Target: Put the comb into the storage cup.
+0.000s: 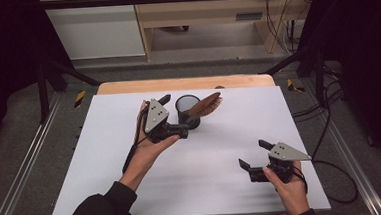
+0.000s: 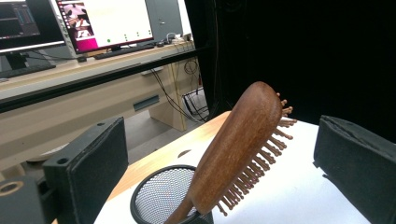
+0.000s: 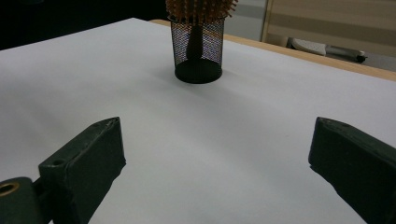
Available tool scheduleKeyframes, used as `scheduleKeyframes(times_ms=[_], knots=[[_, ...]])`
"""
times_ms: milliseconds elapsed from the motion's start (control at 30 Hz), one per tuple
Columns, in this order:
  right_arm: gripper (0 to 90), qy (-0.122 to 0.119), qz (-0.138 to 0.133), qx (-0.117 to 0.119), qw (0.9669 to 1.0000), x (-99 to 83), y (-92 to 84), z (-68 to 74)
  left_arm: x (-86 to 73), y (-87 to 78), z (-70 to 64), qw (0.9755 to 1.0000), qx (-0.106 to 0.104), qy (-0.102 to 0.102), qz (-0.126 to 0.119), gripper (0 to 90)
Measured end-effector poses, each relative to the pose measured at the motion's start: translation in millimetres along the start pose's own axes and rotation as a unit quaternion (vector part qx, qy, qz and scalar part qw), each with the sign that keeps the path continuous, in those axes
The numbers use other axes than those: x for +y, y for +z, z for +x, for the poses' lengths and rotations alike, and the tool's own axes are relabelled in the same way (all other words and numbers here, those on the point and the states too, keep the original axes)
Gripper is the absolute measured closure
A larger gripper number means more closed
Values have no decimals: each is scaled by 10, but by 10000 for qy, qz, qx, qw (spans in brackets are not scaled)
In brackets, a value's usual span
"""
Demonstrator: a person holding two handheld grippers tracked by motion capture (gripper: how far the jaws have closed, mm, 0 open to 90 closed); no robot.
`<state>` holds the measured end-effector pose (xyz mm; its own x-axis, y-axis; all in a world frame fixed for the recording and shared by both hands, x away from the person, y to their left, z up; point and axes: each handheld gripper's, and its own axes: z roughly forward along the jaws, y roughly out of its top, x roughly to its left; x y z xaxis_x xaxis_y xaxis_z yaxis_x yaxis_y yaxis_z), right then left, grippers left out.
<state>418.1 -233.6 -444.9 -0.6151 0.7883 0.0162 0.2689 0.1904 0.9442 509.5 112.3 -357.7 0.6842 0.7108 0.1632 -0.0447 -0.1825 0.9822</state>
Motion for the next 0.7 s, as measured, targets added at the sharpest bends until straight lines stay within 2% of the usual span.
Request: scheduleKeyframes(times_ms=[700], knots=[[42, -39, 62, -10, 10000, -7, 9, 3, 37, -162, 213, 9994, 236, -255, -64, 18]])
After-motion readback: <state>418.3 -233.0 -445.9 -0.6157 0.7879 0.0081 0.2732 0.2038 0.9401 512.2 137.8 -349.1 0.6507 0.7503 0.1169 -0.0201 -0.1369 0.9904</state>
